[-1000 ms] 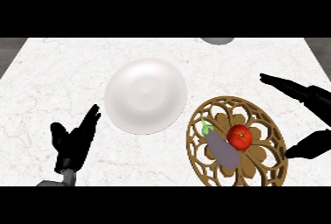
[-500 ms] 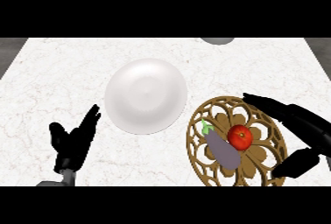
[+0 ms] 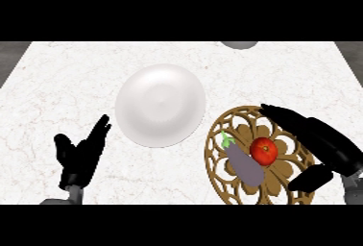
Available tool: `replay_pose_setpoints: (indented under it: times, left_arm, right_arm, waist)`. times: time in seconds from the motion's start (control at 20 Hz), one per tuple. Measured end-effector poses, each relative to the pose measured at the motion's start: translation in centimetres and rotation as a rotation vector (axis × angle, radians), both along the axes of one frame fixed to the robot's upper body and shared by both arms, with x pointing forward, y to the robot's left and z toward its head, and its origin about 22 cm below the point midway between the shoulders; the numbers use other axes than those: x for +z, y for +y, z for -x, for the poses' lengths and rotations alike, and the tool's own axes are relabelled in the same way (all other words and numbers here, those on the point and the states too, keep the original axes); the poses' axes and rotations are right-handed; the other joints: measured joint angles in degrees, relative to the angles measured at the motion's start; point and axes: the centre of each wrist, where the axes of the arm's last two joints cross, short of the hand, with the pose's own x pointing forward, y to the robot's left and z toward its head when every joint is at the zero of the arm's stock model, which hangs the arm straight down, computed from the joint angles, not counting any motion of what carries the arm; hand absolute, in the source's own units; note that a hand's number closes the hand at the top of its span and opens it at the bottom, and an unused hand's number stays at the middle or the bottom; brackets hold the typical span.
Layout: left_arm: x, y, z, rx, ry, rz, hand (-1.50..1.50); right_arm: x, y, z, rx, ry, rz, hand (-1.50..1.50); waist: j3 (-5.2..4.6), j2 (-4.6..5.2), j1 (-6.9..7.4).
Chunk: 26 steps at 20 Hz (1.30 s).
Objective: Pick the tomato from the placemat and place it in the plate
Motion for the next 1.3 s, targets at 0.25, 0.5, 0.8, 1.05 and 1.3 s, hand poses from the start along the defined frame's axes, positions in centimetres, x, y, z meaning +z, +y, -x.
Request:
replay_pose_setpoints:
  times: [0.25, 0.5, 0.8, 1.05, 1.3]
  left_arm:
    - [-0.5, -0.5, -0.1, 0.001, -0.012, -0.002, 0.00]
    - [-0.3, -0.3, 0.1, 0.006, -0.010, -0.003, 0.00]
    - [-0.1, -0.1, 0.1, 0.008, -0.005, -0.001, 0.00]
    - [0.0, -0.2, 0.0, 0.003, -0.006, 0.000, 0.00]
    - [-0.2, -0.1, 0.4, 0.015, -0.015, -0.006, 0.00]
  right_arm:
    - [-1.4, 0.4, -0.3, -0.008, 0.004, 0.030, -1.50]
    - [-2.8, 1.1, -1.4, 0.005, 0.025, 0.056, -1.50]
    - [-4.4, 2.3, -1.5, 0.071, 0.021, 0.141, 1.50]
    - [-4.7, 2.0, -2.0, 0.093, -0.037, 0.159, 1.50]
    - [-4.9, 1.9, -1.0, 0.093, -0.114, 0.140, 1.50]
  waist:
    - [0.03, -0.01, -0.01]
    - [-0.01, 0.05, 0.12]
    - [-0.05, 0.09, 0.13]
    - [-0.04, 0.05, 0.08]
    - [-0.06, 0.02, -0.15]
